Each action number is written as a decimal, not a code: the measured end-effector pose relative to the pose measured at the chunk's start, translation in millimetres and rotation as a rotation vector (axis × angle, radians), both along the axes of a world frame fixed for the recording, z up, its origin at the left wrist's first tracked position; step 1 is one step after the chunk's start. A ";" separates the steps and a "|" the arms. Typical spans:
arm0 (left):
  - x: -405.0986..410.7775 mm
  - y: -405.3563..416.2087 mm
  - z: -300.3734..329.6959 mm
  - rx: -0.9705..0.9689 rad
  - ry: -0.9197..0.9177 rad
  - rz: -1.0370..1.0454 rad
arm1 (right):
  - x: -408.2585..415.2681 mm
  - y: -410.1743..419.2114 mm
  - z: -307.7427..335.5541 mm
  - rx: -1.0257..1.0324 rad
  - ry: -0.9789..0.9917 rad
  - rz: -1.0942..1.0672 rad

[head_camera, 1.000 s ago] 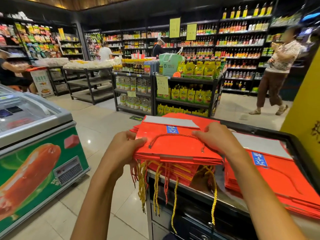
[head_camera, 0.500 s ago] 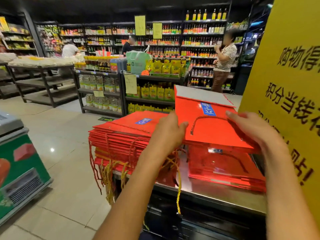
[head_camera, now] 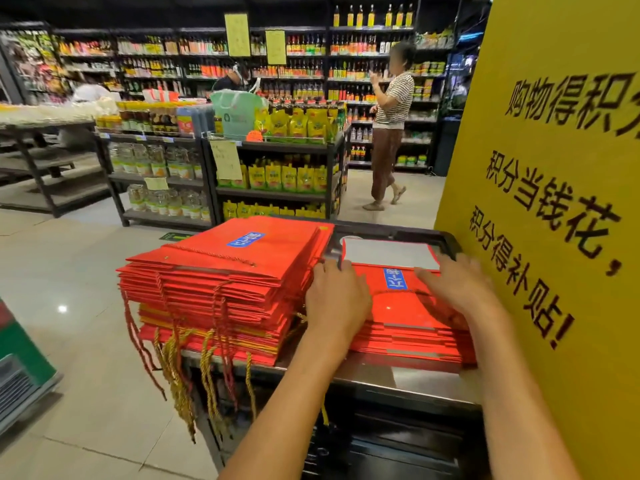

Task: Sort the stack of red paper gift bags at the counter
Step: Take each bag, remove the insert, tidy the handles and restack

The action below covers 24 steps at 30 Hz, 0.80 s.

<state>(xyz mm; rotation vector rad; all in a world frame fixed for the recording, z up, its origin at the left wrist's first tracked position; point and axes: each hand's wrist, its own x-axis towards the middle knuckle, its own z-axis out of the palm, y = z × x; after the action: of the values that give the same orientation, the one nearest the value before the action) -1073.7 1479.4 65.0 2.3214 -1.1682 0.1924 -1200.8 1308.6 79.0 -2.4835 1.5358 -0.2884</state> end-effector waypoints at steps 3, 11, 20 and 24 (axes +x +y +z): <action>4.5 -23.5 -14.4 0.112 0.022 -0.206 | 14.6 2.3 -13.2 0.067 0.099 0.139; 5.4 -34.6 -47.7 0.418 0.099 -0.287 | 16.8 14.3 -45.7 0.184 0.280 0.178; -13.8 11.2 5.4 -0.212 -0.320 -0.176 | 24.6 43.2 7.4 -0.146 -0.030 0.363; -2.3 60.6 53.1 -0.344 -0.361 -0.133 | 55.3 90.0 46.3 -0.105 -0.316 0.659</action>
<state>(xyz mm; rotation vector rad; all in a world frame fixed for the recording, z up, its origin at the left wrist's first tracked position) -1075.9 1540.0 118.1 1.9468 -1.3336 0.7285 -1145.5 1398.5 125.3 -2.6865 0.5503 -0.6120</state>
